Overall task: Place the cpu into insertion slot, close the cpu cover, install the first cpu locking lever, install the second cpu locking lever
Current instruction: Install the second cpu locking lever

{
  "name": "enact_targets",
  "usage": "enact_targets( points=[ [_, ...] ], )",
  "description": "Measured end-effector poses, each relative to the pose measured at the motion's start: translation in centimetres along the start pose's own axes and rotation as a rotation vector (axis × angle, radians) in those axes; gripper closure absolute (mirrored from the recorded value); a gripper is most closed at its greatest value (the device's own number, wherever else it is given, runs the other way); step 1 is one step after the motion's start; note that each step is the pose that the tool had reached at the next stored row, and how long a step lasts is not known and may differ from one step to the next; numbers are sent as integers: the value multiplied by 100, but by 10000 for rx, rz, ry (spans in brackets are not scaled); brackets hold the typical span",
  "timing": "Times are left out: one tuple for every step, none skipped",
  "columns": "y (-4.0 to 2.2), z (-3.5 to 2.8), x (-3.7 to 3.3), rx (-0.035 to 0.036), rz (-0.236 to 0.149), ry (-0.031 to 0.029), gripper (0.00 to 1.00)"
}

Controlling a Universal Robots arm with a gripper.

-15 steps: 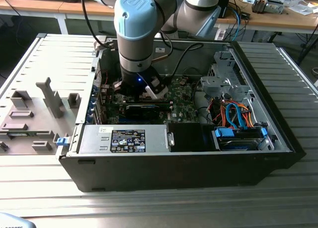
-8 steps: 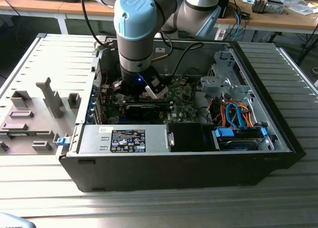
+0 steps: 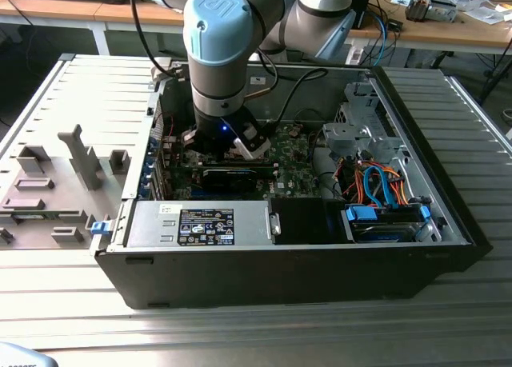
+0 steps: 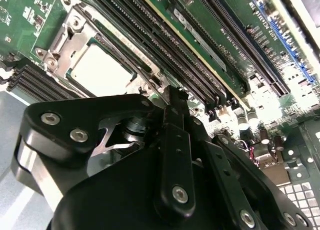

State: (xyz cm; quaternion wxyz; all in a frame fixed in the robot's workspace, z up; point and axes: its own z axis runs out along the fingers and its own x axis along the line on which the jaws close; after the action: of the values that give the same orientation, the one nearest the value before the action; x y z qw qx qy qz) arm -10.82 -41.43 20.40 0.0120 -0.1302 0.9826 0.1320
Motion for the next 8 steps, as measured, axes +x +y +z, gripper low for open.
enact_targets(
  points=[
    [16,-52,-3,65,2,17,89],
    [27,-90,-6,133,2,34,89],
    [36,-123,-8,167,2,44,89],
    [54,-188,-12,230,3,60,89],
    [68,-233,-15,262,4,70,89],
    [82,-283,-18,292,4,78,89],
    [104,-357,-24,329,4,88,89],
    [121,-419,-28,367,4,98,89]
  ],
)
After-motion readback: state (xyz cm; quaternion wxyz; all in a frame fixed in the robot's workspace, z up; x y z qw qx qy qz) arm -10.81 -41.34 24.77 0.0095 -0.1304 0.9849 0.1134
